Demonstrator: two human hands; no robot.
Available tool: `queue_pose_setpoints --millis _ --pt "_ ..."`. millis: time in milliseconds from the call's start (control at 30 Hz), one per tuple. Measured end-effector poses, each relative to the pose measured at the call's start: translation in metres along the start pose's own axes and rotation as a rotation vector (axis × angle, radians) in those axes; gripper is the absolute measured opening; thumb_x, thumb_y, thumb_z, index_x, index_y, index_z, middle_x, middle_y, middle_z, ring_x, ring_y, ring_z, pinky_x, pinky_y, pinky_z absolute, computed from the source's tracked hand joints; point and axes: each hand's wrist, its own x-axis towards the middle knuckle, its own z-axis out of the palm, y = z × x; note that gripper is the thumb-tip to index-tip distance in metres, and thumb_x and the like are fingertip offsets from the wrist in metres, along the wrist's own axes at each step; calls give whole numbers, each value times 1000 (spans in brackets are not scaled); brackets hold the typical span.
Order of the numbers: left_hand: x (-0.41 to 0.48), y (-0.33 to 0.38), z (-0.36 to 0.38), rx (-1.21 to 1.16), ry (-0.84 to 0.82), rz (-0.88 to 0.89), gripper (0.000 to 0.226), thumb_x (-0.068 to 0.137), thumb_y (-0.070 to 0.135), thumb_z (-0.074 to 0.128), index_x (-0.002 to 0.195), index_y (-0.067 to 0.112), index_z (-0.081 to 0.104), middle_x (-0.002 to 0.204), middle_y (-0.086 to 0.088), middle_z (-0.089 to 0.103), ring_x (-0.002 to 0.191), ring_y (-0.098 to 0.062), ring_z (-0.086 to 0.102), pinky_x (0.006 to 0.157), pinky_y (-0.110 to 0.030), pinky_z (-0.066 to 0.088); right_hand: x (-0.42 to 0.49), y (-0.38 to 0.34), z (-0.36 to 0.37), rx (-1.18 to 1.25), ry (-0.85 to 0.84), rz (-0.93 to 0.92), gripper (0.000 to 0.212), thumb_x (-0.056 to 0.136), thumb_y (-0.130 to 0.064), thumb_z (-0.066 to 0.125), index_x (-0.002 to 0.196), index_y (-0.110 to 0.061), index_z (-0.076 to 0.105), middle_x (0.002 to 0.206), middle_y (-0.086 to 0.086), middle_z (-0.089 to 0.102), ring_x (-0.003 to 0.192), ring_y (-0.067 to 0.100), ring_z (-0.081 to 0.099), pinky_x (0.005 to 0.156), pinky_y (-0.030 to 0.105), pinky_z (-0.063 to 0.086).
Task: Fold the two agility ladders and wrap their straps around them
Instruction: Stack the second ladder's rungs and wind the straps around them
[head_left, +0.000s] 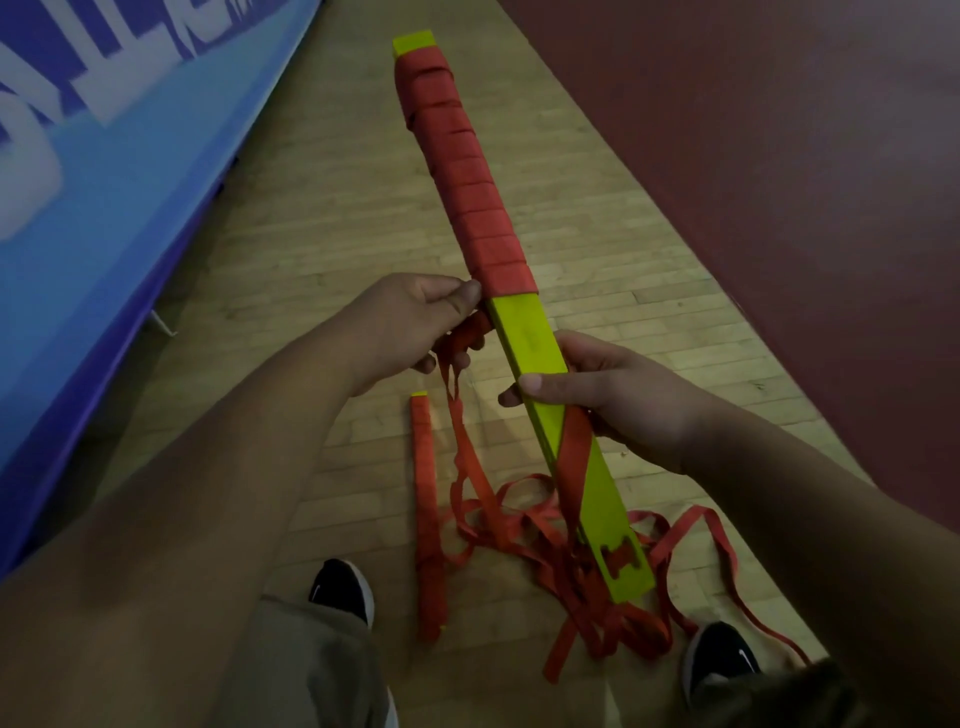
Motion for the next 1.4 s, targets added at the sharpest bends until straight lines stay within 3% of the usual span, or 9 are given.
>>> queue_pose_setpoints --millis 167,300,367,500,667,933,1033,1133,1400 --pt "-2 3 -5 -32 -14 37 34 112 49 53 110 29 80 91 2 80 75 -15 75 62 -32 49 1 -1 3 65 6 -11 43 102 -26 73 143 -34 65 125 0 82 119 13 76 95 38 58" --pt "-5 10 -10 -32 -46 57 37 110 55 52 115 29 79 100 -3 82 78 -16 75 65 -33 52 4 3 1 148 -16 -12 55 91 -29 76 145 -32 66 127 3 81 121 18 76 103 44 55" --pt "-7 11 -11 -19 -65 95 34 112 48 53 118 27 79 100 -1 82 78 -14 74 64 -30 52 5 2 0 172 -28 -17 55 93 -28 74 147 -31 65 125 2 81 118 18 77 98 40 58" --pt "-10 8 -15 56 -86 169 25 115 23 54 124 29 77 95 4 80 79 -10 73 62 -24 51 4 -2 1 229 -37 -10 46 100 -20 67 145 -27 66 118 1 82 99 11 79 72 23 60" --pt "-9 7 -16 100 -63 189 33 114 13 55 118 37 76 93 7 80 77 -8 74 61 -24 52 2 -4 5 274 -7 43 40 106 -15 64 144 -26 67 116 3 82 89 8 80 65 22 59" --pt "-11 13 -14 108 -30 191 29 113 12 54 114 29 77 91 6 81 74 -7 74 61 -26 49 1 -7 7 259 18 56 38 105 -18 66 143 -27 67 120 3 83 95 10 81 70 23 61" --pt "-14 17 -13 115 -16 172 26 113 13 55 116 25 78 96 3 82 77 -7 75 62 -25 51 3 -5 6 207 39 40 39 104 -22 68 142 -32 68 124 2 82 107 13 79 93 37 61" --pt "-15 19 -10 106 -10 165 21 110 16 60 112 20 81 94 1 82 79 -9 76 63 -26 53 5 -1 6 165 78 43 38 104 -25 70 141 -35 70 125 1 82 122 17 75 112 50 50" --pt "-11 15 -2 -39 59 91 14 103 21 72 103 13 83 95 -7 83 83 -15 77 69 -33 53 5 0 11 122 140 20 33 104 -26 73 137 -33 72 123 -3 83 116 11 77 113 50 51"
